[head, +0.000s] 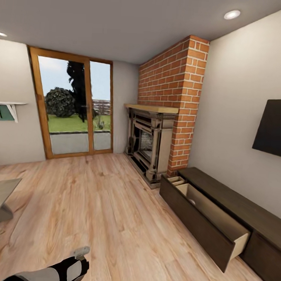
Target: Place each of the two pumpkins and all three candles from the living room inside a cabinet in the living room (use any cabinet), then make sure every cabinet is closed, and position the cauldron so it is next to a table in the living room.
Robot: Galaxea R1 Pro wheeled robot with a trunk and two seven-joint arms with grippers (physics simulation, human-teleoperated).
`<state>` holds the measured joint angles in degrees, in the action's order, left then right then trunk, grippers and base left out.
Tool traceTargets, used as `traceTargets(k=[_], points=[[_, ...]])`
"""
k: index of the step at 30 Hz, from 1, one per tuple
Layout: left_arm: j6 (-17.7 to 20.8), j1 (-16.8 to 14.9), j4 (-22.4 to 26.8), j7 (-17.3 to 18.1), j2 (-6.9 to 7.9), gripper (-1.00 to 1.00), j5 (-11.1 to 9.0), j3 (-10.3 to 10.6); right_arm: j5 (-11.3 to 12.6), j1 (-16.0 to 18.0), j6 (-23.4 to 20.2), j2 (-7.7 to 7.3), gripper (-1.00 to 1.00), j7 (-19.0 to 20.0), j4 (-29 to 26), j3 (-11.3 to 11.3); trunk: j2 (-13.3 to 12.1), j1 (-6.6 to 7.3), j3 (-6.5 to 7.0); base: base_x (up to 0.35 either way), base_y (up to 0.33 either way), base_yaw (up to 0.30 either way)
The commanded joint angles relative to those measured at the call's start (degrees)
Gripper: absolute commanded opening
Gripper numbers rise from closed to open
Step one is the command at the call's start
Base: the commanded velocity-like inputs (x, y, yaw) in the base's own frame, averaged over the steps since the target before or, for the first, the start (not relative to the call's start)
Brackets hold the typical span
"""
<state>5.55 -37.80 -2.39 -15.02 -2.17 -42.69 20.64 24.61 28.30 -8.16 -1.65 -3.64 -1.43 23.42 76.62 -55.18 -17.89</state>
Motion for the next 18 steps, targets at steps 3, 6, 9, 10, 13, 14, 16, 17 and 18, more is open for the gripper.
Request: traceTargets(k=[3, 6, 9, 10, 13, 14, 16, 17, 18], points=[[0.16, -0.07, -0.05, -0.09, -0.03, -1.0, -0.27, 0.63, 0.46, 0.0, -0.36, -0.02, -1.0, -0.23, -0.16, 0.55, 0.04, -0.03, -0.07, 0.335, 0.0, 0.0], [0.16, -0.05, -0.06, -0.09, -0.03, -1.0, -0.28, 0.63, 0.48, 0.0, -0.36, -0.02, -1.0, -0.23, -0.15, 0.56, 0.04, -0.03, -0.07, 0.335, 0.0, 0.0], [0.16, -0.05, -0.03, -0.09, -0.03, -1.0, -0.29, 0.63, 0.46, 0.0, -0.36, -0.02, -1.0, -0.23, -0.17, 0.56, 0.04, -0.03, -0.07, 0.335, 0.0, 0.0], [0.16, -0.04, -0.04, -0.09, -0.03, -1.0, -0.29, 0.63, 0.47, 0.02, -0.36, -0.02, -1.0, -0.23, -0.16, 0.54, 0.04, -0.03, -0.07, 0.335, 0.0, 0.0], [0.16, -0.07, -0.06, -0.09, -0.03, -1.0, -0.28, 0.63, 0.45, 0.01, -0.36, -0.02, -1.0, -0.23, -0.16, 0.52, 0.04, -0.03, -0.07, 0.335, 0.0, -0.002], [0.16, -0.06, -0.05, -0.09, -0.03, -1.0, -0.28, 0.63, 0.44, 0.0, -0.36, -0.02, -1.0, -0.23, -0.15, 0.53, 0.04, -0.03, -0.07, 0.335, 0.0, -0.096], [0.16, -0.07, -0.03, -0.09, -0.03, -1.0, -0.29, 0.63, 0.45, 0.0, -0.38, -0.02, -1.0, -0.23, -0.15, 0.52, 0.04, -0.03, -0.07, 0.335, 0.0, -0.178], [0.16, -0.08, -0.02, -0.09, -0.03, -1.0, -0.29, 0.63, 0.48, 0.01, -0.39, -0.02, -1.0, -0.23, -0.15, 0.51, 0.04, -0.03, -0.07, 0.335, 0.0, -0.252], [0.16, -0.06, -0.04, -0.09, -0.03, -1.0, -0.29, 0.63, 0.47, 0.01, -0.38, -0.02, -1.0, -0.23, -0.17, 0.5, 0.04, -0.03, -0.07, 0.335, 0.0, -0.268]])
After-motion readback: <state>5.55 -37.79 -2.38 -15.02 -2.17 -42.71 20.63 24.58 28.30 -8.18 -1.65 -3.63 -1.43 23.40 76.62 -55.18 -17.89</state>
